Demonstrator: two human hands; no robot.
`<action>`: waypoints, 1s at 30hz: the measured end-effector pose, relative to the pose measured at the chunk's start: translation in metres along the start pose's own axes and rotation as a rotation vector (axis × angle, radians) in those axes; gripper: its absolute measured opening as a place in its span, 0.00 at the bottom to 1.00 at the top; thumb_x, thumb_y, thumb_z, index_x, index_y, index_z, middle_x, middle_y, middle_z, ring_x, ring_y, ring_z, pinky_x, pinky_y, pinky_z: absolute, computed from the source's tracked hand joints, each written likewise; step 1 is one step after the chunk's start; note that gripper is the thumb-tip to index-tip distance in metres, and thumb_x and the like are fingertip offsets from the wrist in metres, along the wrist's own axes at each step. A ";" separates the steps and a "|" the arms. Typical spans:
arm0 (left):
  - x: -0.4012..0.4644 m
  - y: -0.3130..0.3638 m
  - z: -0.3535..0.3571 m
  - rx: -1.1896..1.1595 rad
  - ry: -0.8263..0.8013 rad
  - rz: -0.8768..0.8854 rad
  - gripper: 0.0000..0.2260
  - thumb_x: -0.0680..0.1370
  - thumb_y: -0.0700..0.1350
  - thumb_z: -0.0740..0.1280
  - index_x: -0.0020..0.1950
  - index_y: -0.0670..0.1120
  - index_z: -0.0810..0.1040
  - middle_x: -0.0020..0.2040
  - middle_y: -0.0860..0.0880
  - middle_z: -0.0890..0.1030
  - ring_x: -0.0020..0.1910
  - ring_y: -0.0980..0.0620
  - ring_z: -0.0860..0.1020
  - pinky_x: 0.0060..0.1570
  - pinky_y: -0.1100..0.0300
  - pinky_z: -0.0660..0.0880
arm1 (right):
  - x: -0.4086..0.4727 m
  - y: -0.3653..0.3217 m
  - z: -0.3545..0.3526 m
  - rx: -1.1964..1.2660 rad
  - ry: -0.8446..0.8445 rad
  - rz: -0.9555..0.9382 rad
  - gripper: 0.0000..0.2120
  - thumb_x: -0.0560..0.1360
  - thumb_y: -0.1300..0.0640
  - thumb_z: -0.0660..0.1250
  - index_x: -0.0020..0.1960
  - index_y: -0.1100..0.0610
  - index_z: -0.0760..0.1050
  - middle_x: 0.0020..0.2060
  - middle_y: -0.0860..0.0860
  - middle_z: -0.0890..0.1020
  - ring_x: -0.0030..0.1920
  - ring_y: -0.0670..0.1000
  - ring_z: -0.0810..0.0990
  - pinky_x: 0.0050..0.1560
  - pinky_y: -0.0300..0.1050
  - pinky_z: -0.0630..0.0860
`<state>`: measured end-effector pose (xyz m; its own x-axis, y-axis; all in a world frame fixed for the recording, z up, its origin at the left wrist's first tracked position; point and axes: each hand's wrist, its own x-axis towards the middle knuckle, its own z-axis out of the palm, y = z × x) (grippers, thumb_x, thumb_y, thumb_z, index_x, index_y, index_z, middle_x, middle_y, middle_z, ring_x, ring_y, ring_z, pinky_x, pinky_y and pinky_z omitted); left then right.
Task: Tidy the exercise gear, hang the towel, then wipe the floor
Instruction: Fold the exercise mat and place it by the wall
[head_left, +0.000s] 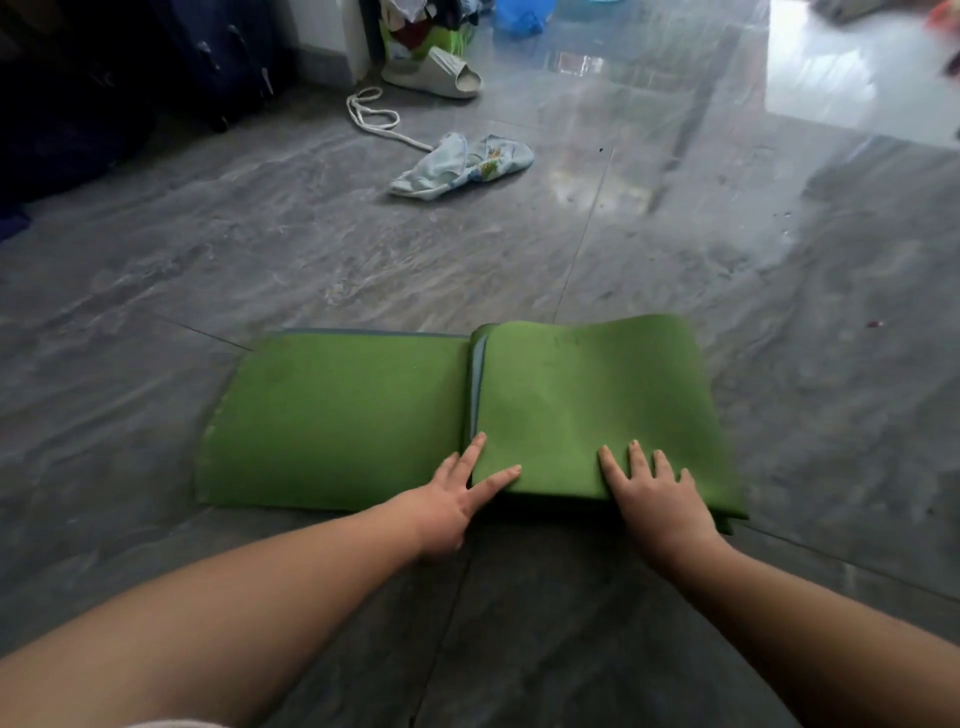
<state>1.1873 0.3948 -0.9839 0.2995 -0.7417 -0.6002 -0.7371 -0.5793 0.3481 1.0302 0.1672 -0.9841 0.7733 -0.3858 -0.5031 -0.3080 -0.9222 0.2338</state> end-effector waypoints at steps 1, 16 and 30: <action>0.008 0.017 0.002 0.007 -0.024 0.019 0.49 0.74 0.31 0.61 0.75 0.70 0.36 0.75 0.50 0.23 0.79 0.39 0.38 0.72 0.47 0.64 | -0.009 0.014 0.009 0.001 -0.019 0.021 0.33 0.81 0.61 0.52 0.80 0.50 0.39 0.79 0.63 0.50 0.76 0.67 0.57 0.70 0.66 0.64; 0.095 0.201 0.054 0.279 -0.147 0.254 0.46 0.75 0.37 0.62 0.75 0.68 0.33 0.77 0.49 0.27 0.78 0.43 0.53 0.64 0.45 0.73 | -0.102 0.157 0.122 0.120 -0.226 0.281 0.34 0.81 0.58 0.52 0.79 0.56 0.34 0.78 0.64 0.40 0.77 0.70 0.47 0.69 0.73 0.59; 0.098 0.121 0.062 0.385 -0.122 0.067 0.32 0.81 0.64 0.50 0.79 0.58 0.35 0.80 0.47 0.34 0.78 0.43 0.33 0.71 0.29 0.39 | -0.057 0.094 0.122 0.181 -0.163 -0.018 0.46 0.78 0.38 0.58 0.77 0.53 0.27 0.70 0.55 0.23 0.73 0.72 0.30 0.64 0.82 0.39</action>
<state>1.0902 0.2727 -1.0450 0.1864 -0.7147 -0.6742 -0.9323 -0.3451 0.1081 0.8893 0.0990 -1.0346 0.6845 -0.3549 -0.6368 -0.4006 -0.9129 0.0781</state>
